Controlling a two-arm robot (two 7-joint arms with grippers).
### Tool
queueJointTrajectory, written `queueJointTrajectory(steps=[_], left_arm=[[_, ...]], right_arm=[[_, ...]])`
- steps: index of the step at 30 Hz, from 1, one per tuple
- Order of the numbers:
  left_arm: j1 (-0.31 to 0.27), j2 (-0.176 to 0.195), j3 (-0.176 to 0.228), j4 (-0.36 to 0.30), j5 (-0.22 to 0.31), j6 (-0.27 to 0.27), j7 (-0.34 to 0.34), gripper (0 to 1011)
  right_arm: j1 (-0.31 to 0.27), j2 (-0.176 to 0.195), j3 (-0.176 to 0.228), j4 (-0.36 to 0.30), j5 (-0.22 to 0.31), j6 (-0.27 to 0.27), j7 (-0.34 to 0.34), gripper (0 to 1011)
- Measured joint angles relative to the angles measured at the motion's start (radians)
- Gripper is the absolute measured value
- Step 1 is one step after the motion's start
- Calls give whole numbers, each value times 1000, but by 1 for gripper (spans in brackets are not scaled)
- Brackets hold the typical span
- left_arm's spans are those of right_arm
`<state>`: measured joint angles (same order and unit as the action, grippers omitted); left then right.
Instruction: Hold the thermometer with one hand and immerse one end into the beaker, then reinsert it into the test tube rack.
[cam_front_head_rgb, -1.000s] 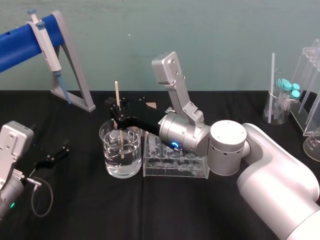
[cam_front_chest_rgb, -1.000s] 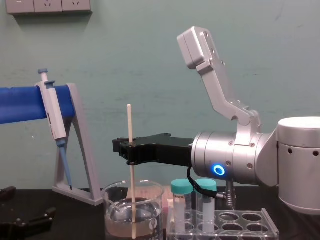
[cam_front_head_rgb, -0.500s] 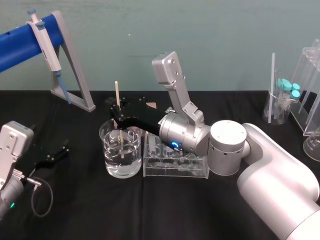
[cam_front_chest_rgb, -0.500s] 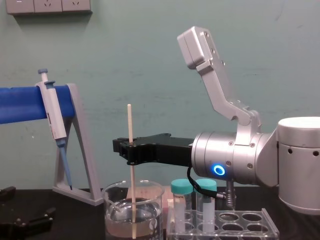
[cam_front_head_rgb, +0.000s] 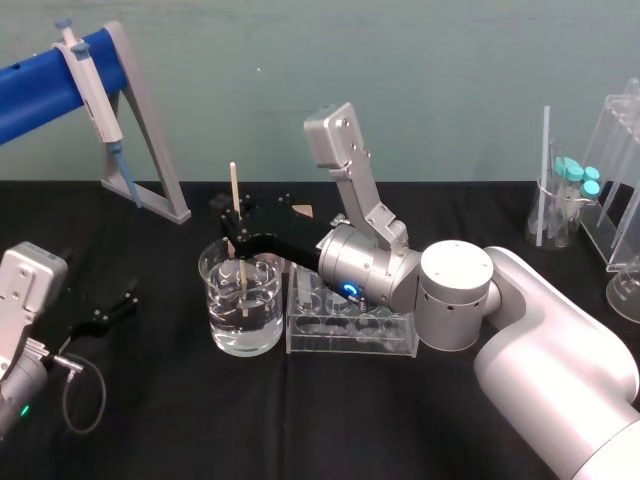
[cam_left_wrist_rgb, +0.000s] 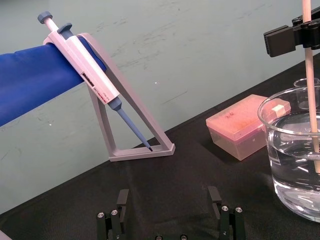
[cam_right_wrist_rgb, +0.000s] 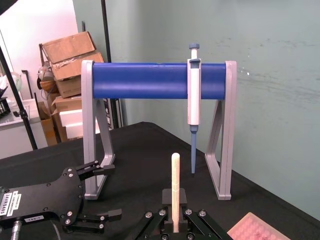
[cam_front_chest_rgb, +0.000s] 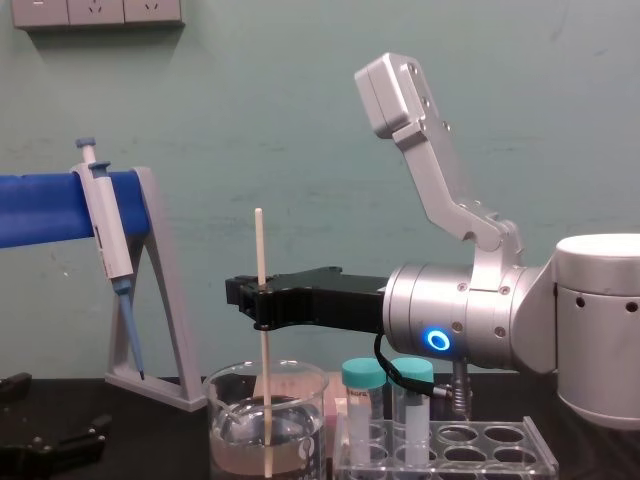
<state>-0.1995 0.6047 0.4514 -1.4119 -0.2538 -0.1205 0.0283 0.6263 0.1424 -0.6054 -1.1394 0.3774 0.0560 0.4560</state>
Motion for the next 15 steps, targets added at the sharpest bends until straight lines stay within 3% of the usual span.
queueJointTrajectory(steps=[15], left_arm=[[0,0,0,0,0,0,0,1004]], right_arm=[[0,0,0,0,0,0,0,49]])
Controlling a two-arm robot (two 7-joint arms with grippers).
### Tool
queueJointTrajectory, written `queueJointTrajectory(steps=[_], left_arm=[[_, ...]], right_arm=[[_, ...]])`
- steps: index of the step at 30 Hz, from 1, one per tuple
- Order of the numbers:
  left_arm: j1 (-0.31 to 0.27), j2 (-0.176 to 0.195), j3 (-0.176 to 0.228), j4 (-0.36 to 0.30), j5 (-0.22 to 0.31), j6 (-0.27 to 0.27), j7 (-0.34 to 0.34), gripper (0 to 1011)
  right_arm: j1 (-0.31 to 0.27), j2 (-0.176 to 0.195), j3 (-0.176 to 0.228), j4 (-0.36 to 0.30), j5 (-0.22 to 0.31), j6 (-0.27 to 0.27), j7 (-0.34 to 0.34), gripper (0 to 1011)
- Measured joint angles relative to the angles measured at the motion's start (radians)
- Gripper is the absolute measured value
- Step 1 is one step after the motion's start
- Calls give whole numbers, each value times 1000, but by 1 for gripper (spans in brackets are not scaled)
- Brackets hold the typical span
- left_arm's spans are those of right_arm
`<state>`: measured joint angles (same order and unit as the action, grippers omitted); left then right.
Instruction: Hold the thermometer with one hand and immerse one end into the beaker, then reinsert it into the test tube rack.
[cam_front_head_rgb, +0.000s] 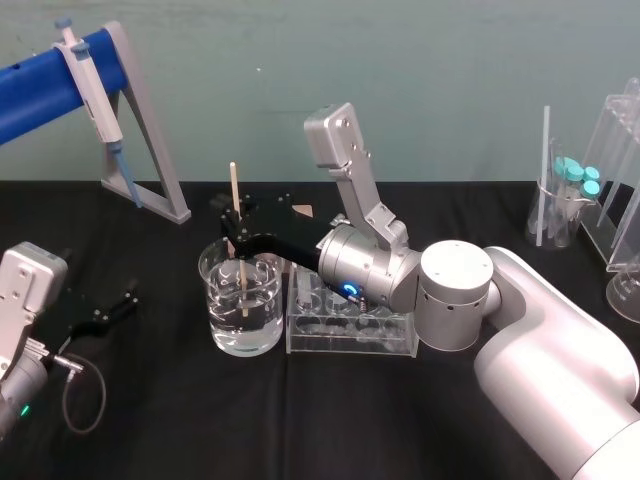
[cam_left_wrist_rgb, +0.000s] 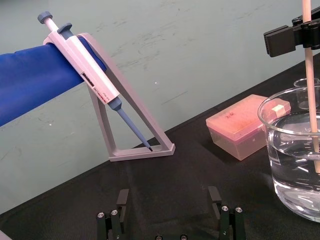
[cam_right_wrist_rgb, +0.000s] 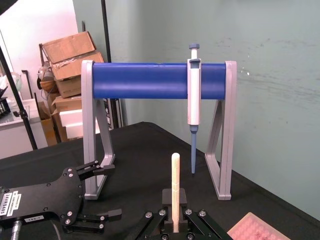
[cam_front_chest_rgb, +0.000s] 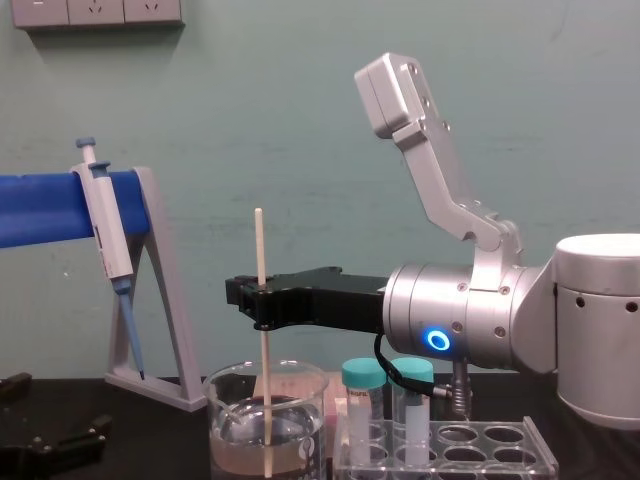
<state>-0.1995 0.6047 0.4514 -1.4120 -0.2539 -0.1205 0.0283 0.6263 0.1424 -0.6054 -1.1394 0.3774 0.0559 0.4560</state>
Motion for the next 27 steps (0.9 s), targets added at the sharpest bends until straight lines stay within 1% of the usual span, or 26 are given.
queueJointTrajectory(steps=[27], left_arm=[[0,0,0,0,0,0,0,1004]], right_arm=[[0,0,0,0,0,0,0,49]])
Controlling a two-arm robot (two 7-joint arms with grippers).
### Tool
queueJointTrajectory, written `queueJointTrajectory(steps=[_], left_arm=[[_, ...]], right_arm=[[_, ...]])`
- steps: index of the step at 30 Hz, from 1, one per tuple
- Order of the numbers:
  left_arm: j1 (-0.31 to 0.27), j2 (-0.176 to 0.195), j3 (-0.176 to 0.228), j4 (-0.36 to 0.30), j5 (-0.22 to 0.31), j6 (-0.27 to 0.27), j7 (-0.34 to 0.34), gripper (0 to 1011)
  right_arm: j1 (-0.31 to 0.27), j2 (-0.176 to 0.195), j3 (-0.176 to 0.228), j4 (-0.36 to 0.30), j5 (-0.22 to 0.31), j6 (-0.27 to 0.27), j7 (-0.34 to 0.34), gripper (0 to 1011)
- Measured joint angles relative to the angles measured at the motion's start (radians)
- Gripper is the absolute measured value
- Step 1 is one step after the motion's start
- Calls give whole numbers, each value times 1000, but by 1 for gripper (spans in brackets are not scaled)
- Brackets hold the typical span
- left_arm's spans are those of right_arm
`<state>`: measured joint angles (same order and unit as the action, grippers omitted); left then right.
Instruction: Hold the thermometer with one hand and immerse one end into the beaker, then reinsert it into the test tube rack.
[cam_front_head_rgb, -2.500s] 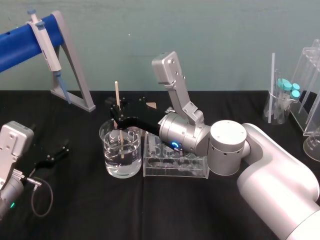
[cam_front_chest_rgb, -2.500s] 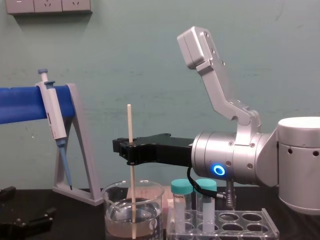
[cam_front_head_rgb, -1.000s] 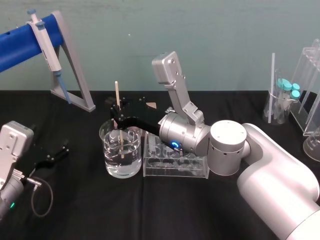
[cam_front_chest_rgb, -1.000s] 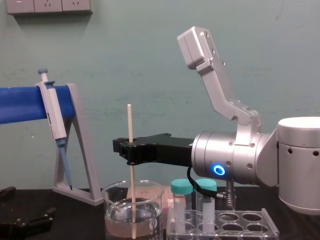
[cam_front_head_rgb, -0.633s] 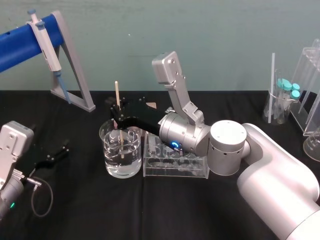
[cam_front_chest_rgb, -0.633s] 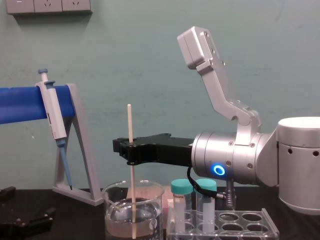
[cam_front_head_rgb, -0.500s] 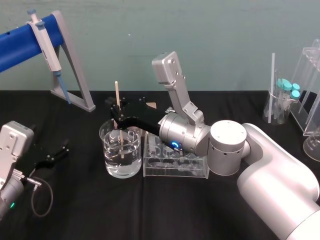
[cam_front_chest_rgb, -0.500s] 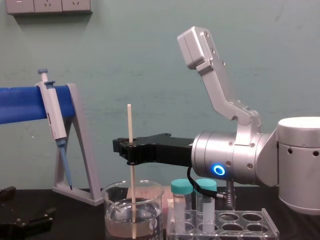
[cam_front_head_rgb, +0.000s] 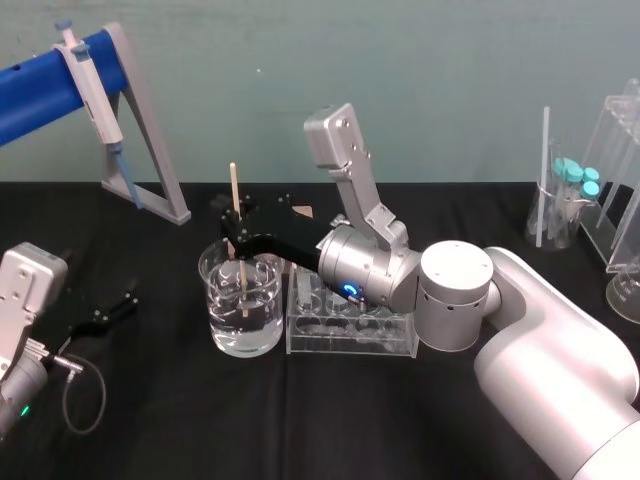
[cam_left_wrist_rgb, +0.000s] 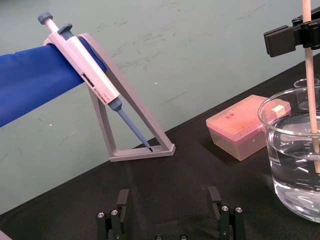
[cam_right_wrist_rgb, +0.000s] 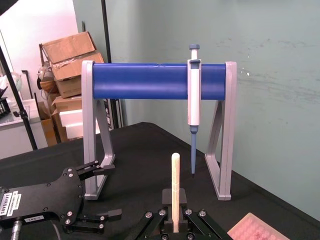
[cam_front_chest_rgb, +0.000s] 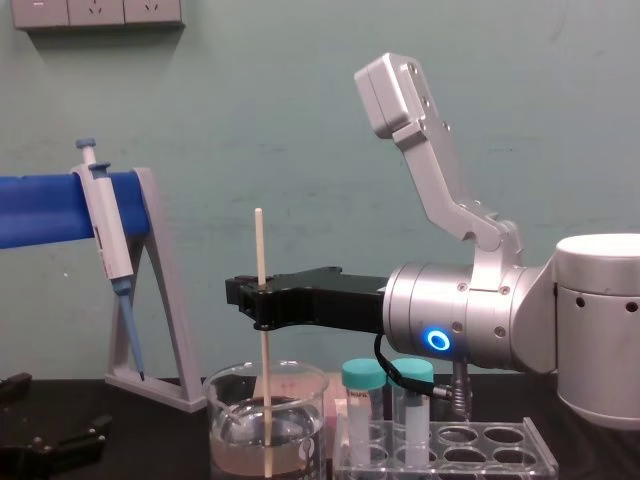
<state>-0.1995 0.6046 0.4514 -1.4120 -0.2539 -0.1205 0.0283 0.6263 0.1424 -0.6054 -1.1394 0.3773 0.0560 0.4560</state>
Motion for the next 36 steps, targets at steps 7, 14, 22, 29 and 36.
queueJointTrajectory(steps=[7,14,22,29,36], left_arm=[[0,0,0,0,0,0,0,1004],[0,0,0,0,0,0,0,1004],[0,0,0,0,0,0,0,1004],[0,0,0,0,0,0,0,1004],[0,0,0,0,0,0,0,1004]], right_arm=[[0,0,0,0,0,0,0,49],[0,0,0,0,0,0,0,49],[0,0,0,0,0,0,0,49],[0,0,0,0,0,0,0,49],[0,0,0,0,0,0,0,49]])
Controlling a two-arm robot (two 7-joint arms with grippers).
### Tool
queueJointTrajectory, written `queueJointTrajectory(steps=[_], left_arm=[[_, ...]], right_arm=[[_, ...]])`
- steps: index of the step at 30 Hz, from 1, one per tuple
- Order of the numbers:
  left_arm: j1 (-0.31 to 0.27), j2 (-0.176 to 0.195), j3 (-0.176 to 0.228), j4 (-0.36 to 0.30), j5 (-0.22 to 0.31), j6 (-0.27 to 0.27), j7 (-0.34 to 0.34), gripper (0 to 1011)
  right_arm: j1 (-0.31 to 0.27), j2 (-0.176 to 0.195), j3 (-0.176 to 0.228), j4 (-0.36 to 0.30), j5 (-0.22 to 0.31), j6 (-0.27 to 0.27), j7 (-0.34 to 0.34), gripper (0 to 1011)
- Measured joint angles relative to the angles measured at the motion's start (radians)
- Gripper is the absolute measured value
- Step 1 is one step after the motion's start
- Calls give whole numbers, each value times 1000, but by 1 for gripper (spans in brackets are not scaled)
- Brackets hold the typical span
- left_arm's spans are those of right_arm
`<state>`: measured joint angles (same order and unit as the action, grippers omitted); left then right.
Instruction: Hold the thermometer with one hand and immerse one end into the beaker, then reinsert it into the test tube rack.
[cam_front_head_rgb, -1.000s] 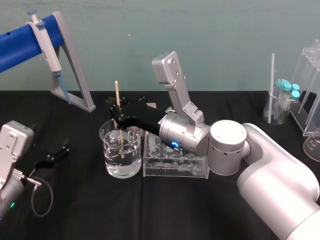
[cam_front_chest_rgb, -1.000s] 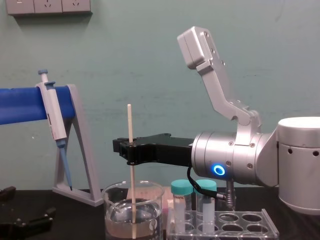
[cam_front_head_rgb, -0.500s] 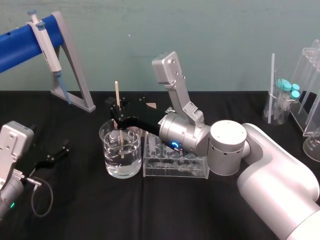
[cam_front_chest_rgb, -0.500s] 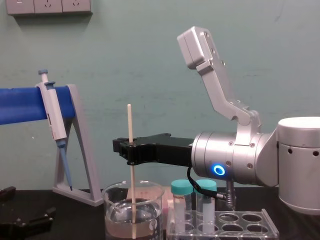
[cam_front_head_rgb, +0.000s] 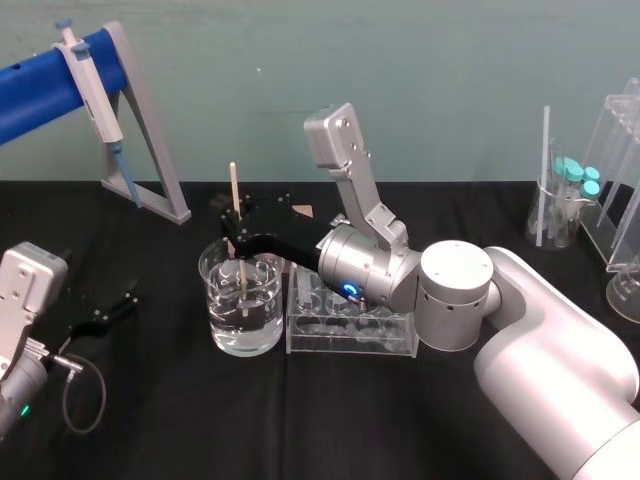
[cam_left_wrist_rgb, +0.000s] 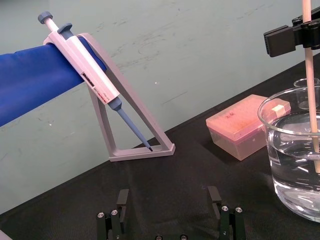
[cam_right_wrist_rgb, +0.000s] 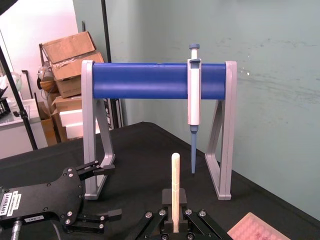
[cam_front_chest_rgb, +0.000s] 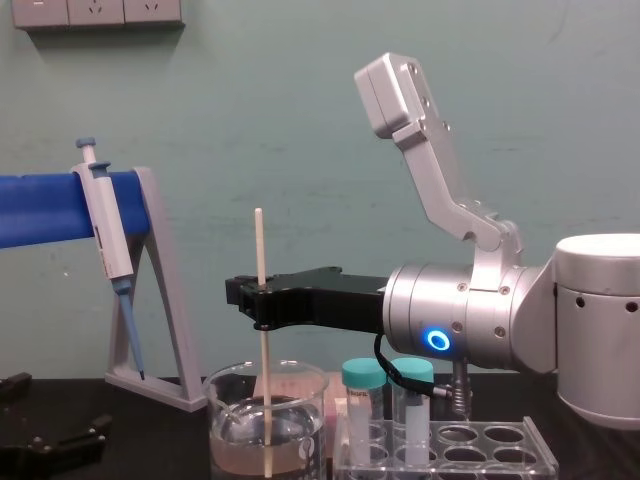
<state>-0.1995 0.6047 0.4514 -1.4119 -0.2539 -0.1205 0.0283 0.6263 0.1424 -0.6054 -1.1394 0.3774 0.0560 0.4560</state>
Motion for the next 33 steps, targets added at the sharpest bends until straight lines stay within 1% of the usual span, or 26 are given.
queueJointTrajectory(steps=[24,29,33], left_arm=[[0,0,0,0,0,0,0,1004],[0,0,0,0,0,0,0,1004],[0,0,0,0,0,0,0,1004]], right_arm=[[0,0,0,0,0,0,0,49],[-6,-2,19,-5,3,-3,7,49],[-8,0,33,-31,12,7,18,49]])
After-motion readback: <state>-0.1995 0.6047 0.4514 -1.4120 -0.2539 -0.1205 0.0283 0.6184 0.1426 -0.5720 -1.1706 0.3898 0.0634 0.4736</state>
